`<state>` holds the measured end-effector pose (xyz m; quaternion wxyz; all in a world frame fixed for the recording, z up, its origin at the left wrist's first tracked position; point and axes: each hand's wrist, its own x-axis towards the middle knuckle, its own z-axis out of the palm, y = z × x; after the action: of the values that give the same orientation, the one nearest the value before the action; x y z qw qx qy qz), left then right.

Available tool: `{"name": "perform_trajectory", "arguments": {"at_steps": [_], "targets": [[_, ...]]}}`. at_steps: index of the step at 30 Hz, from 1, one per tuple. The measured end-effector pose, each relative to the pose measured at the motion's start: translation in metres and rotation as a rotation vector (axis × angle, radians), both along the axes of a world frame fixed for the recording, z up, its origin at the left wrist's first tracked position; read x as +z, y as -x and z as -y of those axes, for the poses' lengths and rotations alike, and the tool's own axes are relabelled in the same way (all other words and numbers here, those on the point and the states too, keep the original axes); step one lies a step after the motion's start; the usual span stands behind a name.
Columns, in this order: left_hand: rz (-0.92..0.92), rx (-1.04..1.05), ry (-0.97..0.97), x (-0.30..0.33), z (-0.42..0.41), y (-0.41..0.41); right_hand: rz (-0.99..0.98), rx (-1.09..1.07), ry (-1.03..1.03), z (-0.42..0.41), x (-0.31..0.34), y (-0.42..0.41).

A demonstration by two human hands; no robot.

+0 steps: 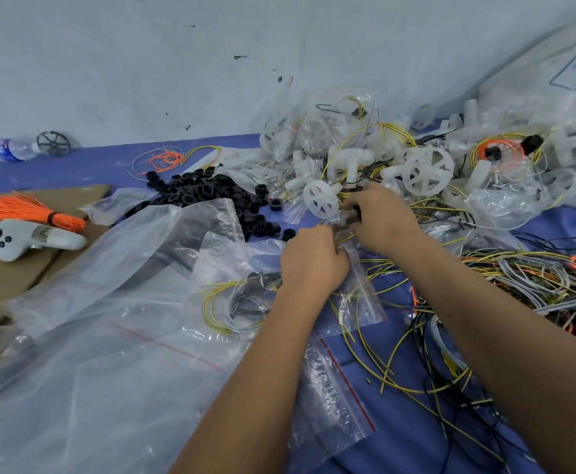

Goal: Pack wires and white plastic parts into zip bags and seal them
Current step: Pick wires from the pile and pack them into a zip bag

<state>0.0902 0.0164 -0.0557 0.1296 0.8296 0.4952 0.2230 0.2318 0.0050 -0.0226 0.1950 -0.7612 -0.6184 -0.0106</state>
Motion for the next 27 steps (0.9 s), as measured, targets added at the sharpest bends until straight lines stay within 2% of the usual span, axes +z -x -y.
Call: {"name": "perform_trajectory", "arguments": {"at_steps": [11,13,17,19,23,25,27], "targets": [[0.096,0.037,0.059,0.003,0.001,0.004,-0.020,-0.030,0.071,0.001,0.010,0.008],[0.120,-0.006,0.071,0.003,0.000,0.004,-0.089,-0.058,0.014,0.002,0.016,0.008],[0.129,-0.069,0.075,0.001,-0.005,0.005,-0.219,-0.168,-0.278,0.012,0.027,0.007],[0.136,-0.081,0.071,-0.001,-0.006,0.005,-0.463,-0.175,-0.424,0.023,0.032,0.009],[0.170,-0.176,0.073,0.001,-0.005,0.009,-1.410,-0.118,-0.534,0.057,0.031,0.025],[0.199,-0.271,0.096,0.005,-0.005,0.012,-1.608,-0.079,-0.493,0.073,0.020,0.025],[0.150,-0.386,0.116,0.010,-0.005,0.013,-1.682,-0.063,-0.480,0.082,0.008,0.022]]}}
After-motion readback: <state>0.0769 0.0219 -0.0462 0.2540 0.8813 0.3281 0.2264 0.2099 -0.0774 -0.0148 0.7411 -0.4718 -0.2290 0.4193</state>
